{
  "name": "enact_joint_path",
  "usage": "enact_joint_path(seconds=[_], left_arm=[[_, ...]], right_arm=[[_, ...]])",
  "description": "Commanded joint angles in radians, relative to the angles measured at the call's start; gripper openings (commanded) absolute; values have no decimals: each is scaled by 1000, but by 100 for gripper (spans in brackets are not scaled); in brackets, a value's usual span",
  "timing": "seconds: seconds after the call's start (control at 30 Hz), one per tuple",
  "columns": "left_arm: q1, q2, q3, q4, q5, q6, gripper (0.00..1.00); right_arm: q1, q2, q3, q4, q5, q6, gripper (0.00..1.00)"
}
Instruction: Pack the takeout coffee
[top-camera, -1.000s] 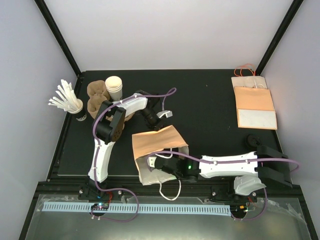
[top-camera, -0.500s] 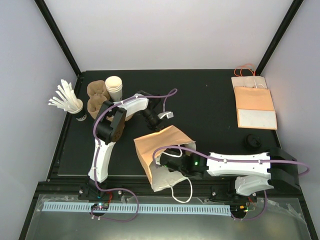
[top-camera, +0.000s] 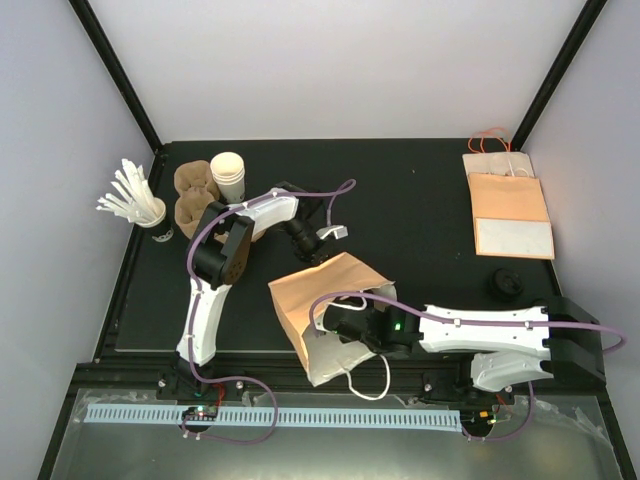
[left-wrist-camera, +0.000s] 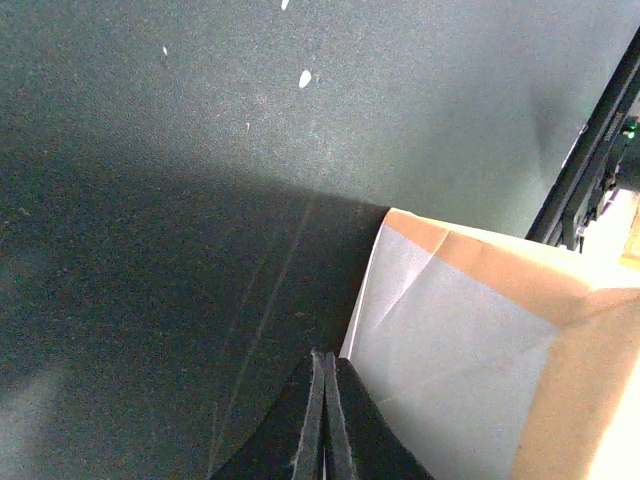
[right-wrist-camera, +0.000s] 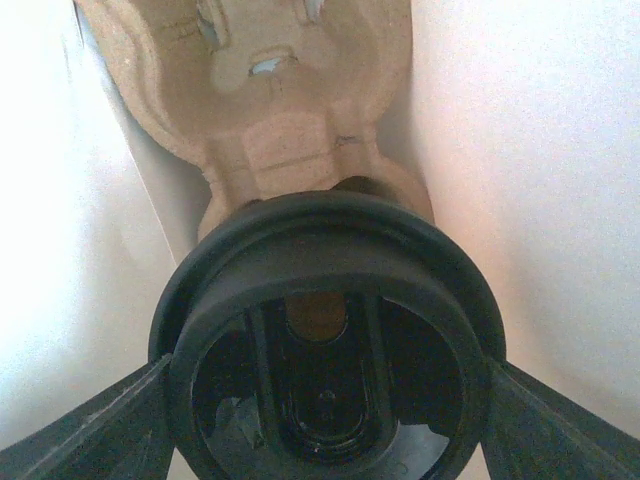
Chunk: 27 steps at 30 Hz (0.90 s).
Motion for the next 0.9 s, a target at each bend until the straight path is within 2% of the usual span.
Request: enact_joint_path(seconds=[0.0,0.3,0.5,0.87], left_arm=[[-27,16,5,-86,117,20,3],[-34,67,29,-103,200,68,4],[-46,82,27,-106,241,93,4],[-62,70,16,-113,259,100,4]], right_arm=[[-15,7,-39,15,48,-18,80],[-27,-34,-151,175,56,-73,76],[-62,8,-156,118,1,-60,78],[-80,103,-146,101,65,-84,78]])
